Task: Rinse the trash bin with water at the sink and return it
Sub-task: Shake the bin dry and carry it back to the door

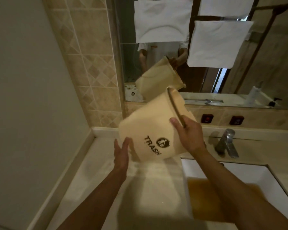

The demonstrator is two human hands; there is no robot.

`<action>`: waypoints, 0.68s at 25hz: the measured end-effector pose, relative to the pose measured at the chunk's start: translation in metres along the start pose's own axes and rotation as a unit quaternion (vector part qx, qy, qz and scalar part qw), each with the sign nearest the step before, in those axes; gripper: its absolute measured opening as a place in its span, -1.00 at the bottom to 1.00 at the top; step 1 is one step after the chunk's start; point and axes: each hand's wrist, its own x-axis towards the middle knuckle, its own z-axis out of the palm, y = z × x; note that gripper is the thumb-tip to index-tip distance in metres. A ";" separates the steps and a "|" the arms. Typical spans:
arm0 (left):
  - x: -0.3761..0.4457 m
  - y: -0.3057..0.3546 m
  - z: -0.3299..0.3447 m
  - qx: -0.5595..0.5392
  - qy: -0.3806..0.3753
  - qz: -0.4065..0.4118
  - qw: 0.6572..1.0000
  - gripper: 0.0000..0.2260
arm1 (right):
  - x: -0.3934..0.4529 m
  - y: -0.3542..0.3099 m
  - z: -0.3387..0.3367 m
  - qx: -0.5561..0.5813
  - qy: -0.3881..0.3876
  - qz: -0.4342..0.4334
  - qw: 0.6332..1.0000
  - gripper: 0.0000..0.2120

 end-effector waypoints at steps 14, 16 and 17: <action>-0.003 0.043 0.013 -0.430 -0.209 0.010 0.879 -0.35 | -0.027 0.007 -0.001 0.542 0.035 0.243 0.804 -0.43; 0.010 0.051 0.006 -0.447 -0.189 0.052 0.873 -0.40 | -0.031 0.011 -0.010 0.502 -0.044 0.216 0.836 -0.43; 0.015 0.057 0.001 -0.439 -0.175 0.065 0.879 -0.42 | -0.033 0.012 -0.011 0.469 -0.075 0.222 0.852 -0.49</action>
